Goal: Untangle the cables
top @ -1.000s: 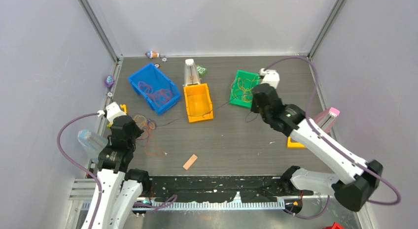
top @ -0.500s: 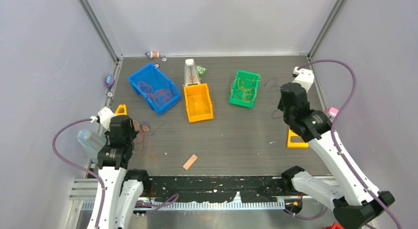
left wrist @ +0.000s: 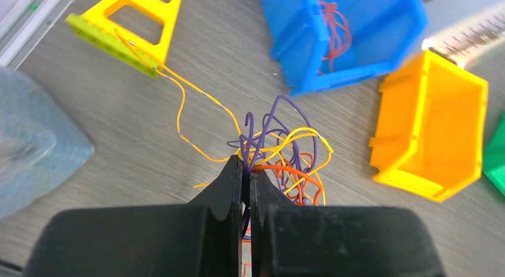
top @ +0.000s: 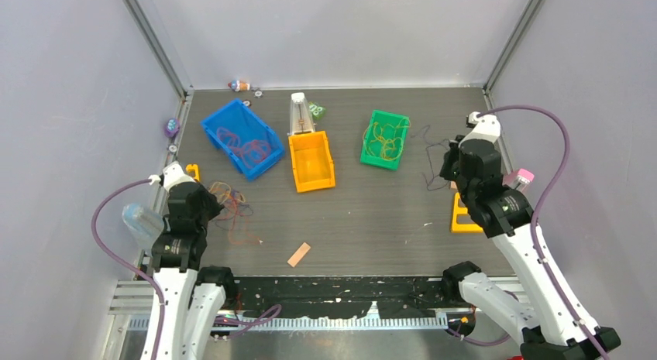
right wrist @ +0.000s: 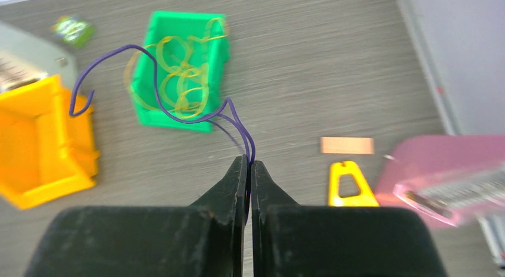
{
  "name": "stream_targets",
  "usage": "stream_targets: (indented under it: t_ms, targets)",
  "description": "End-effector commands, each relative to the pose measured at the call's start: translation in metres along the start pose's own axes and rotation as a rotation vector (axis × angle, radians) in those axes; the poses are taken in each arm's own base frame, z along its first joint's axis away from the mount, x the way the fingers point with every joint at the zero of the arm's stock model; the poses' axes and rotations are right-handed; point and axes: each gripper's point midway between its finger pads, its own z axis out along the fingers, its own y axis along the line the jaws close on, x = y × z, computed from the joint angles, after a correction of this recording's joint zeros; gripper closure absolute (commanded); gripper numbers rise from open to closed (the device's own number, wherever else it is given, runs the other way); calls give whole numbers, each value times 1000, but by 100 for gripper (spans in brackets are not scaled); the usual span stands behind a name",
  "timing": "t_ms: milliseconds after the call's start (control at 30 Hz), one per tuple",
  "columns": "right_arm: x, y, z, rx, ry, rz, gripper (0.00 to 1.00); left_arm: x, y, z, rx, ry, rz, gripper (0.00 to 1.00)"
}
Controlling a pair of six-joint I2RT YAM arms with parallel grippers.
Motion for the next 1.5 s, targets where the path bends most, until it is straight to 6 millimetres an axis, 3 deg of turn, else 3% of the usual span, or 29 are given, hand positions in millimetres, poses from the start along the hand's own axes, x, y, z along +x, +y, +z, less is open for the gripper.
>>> stream_targets:
  t_ms: [0, 167, 367, 667, 1000, 1267, 1300, 1333, 1400, 1467]
  targets:
    - [-12, 63, -3, -324, -6, -2, 95, -26, -37, -12, 200, -65, 87, 100]
    - [-13, 109, 0, -427, 26, -46, 94, -26, -41, -15, 231, -61, 126, 100]
    - [-13, 172, 2, -511, 43, -92, 95, -7, -63, -16, 377, 0, 129, 100]
    - [3, 252, 33, -545, 81, -105, 95, 8, -72, -13, 442, 45, 149, 100]
    - [28, 312, 67, -568, 146, -140, 95, 12, -75, -12, 461, 72, 151, 100]
    - [75, 341, 110, -505, 209, -167, 94, 15, -82, -15, 501, 93, 151, 100]
    - [85, 344, 119, -491, 221, -176, 88, 16, -83, -15, 507, 98, 150, 100]
    - [90, 346, 122, -485, 229, -181, 64, 17, -84, -16, 516, 103, 146, 100]
    - [102, 350, 131, -470, 261, -204, 32, 18, -87, -18, 532, 110, 140, 100]
    - [90, 355, 125, -497, 250, -197, 24, 18, -89, -20, 545, 113, 138, 100]
